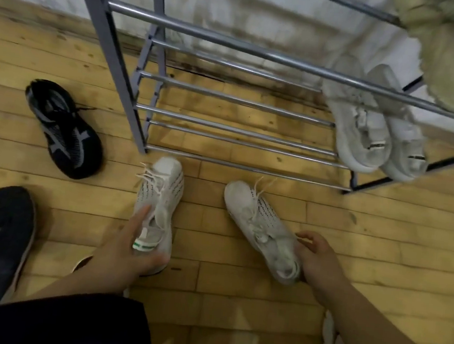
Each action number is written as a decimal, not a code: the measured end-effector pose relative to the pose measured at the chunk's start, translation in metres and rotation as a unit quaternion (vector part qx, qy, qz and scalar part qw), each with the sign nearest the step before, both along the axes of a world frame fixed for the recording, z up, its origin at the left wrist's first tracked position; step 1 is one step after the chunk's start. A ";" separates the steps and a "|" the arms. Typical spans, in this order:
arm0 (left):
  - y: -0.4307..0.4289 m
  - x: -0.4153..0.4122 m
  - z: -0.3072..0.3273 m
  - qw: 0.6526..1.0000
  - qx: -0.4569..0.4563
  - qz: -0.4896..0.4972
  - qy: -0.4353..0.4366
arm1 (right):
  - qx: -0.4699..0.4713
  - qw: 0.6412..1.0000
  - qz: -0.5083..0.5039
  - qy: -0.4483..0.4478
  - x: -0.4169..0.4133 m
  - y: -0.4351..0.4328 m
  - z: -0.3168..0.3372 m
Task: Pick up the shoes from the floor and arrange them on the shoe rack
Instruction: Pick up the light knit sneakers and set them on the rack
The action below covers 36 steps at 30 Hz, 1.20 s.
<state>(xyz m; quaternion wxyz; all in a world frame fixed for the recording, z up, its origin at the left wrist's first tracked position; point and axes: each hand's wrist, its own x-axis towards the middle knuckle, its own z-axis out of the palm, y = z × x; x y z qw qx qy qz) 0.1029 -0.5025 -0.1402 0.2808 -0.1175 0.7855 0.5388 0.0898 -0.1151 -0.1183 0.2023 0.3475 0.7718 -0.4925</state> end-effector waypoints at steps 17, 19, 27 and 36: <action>0.037 -0.004 0.003 0.984 0.134 -0.107 -0.048 | -0.208 0.945 -0.251 0.028 0.040 0.038 0.035; 0.038 -0.006 0.005 0.981 0.114 -0.154 -0.033 | -0.225 0.935 -0.269 0.045 0.034 0.046 0.041; 0.048 -0.032 0.011 0.981 0.024 -0.191 0.017 | -0.244 0.899 -0.342 0.119 -0.017 0.041 0.029; 0.055 -0.041 -0.012 0.991 0.014 -0.130 0.029 | -0.251 0.869 -0.404 0.137 -0.085 0.035 0.010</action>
